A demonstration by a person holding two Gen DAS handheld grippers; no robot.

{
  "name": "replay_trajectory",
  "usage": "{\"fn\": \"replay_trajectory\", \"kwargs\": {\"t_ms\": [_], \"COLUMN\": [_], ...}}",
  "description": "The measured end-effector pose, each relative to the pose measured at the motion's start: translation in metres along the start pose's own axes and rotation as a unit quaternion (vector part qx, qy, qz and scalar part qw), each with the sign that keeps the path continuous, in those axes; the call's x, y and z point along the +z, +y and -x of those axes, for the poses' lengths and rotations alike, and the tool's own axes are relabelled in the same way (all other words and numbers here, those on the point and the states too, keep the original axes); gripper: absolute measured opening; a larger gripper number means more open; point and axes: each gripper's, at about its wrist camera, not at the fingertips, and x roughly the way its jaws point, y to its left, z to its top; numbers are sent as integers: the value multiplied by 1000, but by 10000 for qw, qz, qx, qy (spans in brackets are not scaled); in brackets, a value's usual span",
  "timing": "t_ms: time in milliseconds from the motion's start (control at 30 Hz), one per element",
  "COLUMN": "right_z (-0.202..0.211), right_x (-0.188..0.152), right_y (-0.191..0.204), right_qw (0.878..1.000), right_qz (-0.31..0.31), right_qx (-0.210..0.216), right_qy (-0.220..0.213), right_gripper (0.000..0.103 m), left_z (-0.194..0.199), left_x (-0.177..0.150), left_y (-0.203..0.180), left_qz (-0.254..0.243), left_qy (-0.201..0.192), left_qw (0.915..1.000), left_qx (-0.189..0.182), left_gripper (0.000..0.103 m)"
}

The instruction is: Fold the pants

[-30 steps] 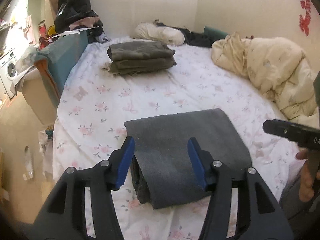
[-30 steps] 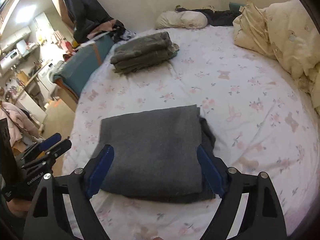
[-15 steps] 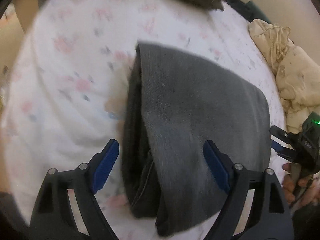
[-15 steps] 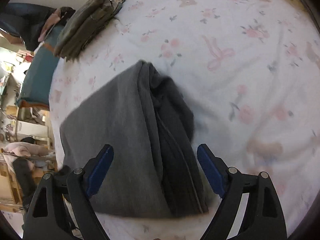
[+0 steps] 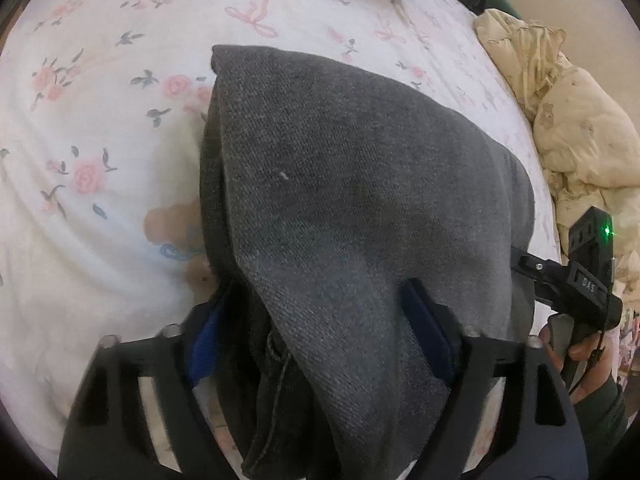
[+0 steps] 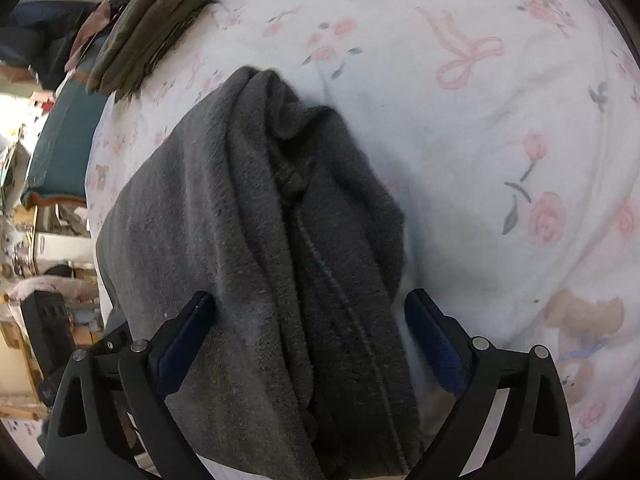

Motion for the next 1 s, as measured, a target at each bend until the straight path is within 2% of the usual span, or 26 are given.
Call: {"fn": "replay_trajectory", "kwargs": {"t_ms": [33, 67, 100, 167, 233, 267, 367, 467, 567, 733, 833, 900, 933, 967, 1000], "right_z": [-1, -3, -5, 1, 10, 15, 46, 75, 98, 114, 111, 92, 80, 74, 60], "right_x": [-2, -4, -5, -11, -13, -14, -17, -16, 0, 78, 152, 219, 249, 269, 306], "right_y": [4, 9, 14, 30, 36, 37, 54, 68, 88, 136, 176, 207, 219, 227, 241], "right_qw": [9999, 9985, 9983, 9977, 9975, 9971, 9920, 9850, 9765, 9661, 9589, 9579, 9585, 9585, 9578], "right_qz": [91, 135, 163, 618, 651, 663, 884, 1051, 1200, 1584, 1840, 2054, 2108, 2125, 2129], "right_qx": [95, 508, 516, 261, 253, 311, 562, 820, 1082, 1125, 983, 647, 456, 337, 182], "right_qy": [64, 166, 228, 41, -122, -212, -702, -1099, -1423, -1699, -1925, -1899, -1866, -1869, -1921], "right_gripper": [67, 48, 47, 39, 29, 27, 25, 25, 24, 24, 24, 24, 24, 24, 24], "left_z": [2, 4, 6, 16, 28, 38, 72, 114, 136, 167, 169, 162, 154, 149, 144], "left_x": [-2, -2, -4, -6, -7, -8, -10, -2, 26, 126, 197, 249, 289, 308, 337], "left_y": [-4, -8, -12, -17, -24, -28, -47, -57, -64, -74, -70, -66, -62, -59, -55], "left_qz": [-154, -285, -425, -450, -434, -473, -731, -800, -1023, -1246, -1243, -1241, -1269, -1224, -1136], "left_qy": [-21, -45, -59, -175, -361, -492, -920, -1395, -1490, -1784, -1988, -2081, -2094, -2116, -2159], "left_qw": [9998, 9994, 9987, 9984, 9980, 9973, 9926, 9870, 9835, 9758, 9714, 9687, 9674, 9674, 9676], "left_qx": [94, 178, 257, 285, 267, 262, 301, 22, 60, 218, 387, 538, 641, 660, 647], "left_gripper": [45, 37, 35, 26, 24, 23, 23, 22, 22, 22, 22, 22, 22, 22, 22]}}
